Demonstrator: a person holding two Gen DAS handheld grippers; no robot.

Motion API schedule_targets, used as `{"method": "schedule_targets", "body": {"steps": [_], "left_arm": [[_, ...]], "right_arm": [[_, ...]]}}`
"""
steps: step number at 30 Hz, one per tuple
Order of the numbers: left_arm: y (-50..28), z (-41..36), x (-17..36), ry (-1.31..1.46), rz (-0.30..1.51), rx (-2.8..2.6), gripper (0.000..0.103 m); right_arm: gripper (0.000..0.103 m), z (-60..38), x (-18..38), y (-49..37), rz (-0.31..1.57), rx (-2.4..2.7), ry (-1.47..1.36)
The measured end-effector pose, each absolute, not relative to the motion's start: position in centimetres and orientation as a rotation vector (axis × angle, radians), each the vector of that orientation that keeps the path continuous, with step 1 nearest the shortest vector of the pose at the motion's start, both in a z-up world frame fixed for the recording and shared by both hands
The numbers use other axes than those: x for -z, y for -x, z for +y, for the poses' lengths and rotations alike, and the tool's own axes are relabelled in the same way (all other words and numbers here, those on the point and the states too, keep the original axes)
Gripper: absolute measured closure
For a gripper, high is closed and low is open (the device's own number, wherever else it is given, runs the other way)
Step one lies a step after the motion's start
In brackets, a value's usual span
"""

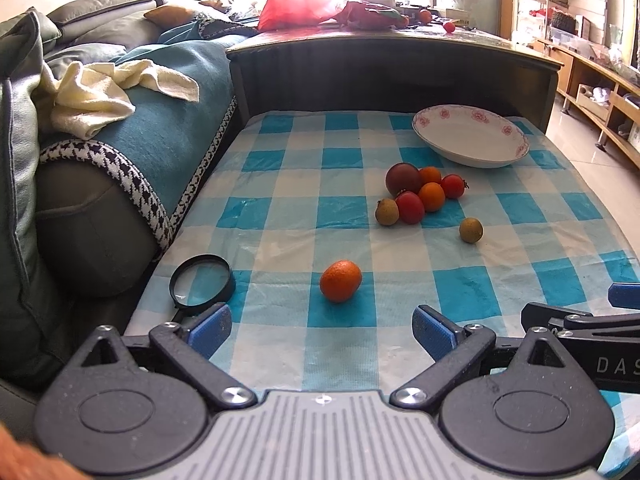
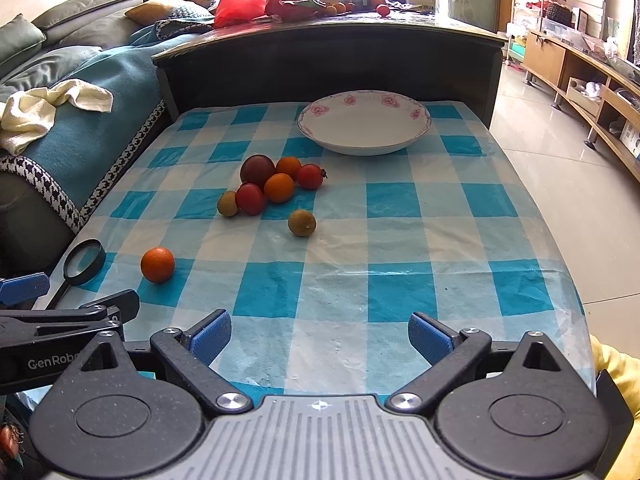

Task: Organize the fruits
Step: 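Grasp the orange tangerine with the left tool while the right tool grasps a small brown fruit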

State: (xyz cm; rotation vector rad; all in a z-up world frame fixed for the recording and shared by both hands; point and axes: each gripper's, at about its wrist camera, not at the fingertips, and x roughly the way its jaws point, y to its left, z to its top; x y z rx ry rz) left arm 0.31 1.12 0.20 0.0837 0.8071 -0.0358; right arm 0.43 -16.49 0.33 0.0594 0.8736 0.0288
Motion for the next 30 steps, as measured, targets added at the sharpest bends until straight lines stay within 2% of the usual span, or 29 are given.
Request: {"method": "schedule_targets", "body": {"steps": [7, 12, 17, 23, 26, 28, 30], "left_arm": [[-2.8, 1.2, 0.5, -0.114, 0.79, 0.099, 0.001], [-5.1, 1.3, 2.4, -0.086, 0.865, 0.173, 0.024], [-6.5, 1.4, 3.5, -0.103, 0.864, 0.161, 0.031], [-7.9, 0.9, 4.3, -0.125, 0.875, 0.179, 0.048], [-8.0, 0.5, 4.6, -0.142, 0.875, 0.198, 0.055], [-8.1, 0.3, 4.7, -0.161, 0.873, 0.197, 0.059], [-8.2, 0.1, 4.9, -0.18, 0.865, 0.195, 0.061]], "right_arm": [[0.015, -16.2, -1.0, -2.4, 0.862, -0.073, -0.017], [0.016, -16.8, -0.6, -4.6, 0.852, -0.11, 0.021], [0.017, -17.1, 0.4, -6.8, 0.863, -0.169, 0.05], [0.023, -17.2, 0.9, -9.3, 0.836, -0.227, 0.076], [0.03, -17.3, 1.4, -10.6, 0.842, -0.253, 0.074], [0.04, -17.1, 1.8, -11.3, 0.846, -0.267, 0.073], [0.046, -17.0, 2.3, -12.0, 0.858, -0.272, 0.078]]}}
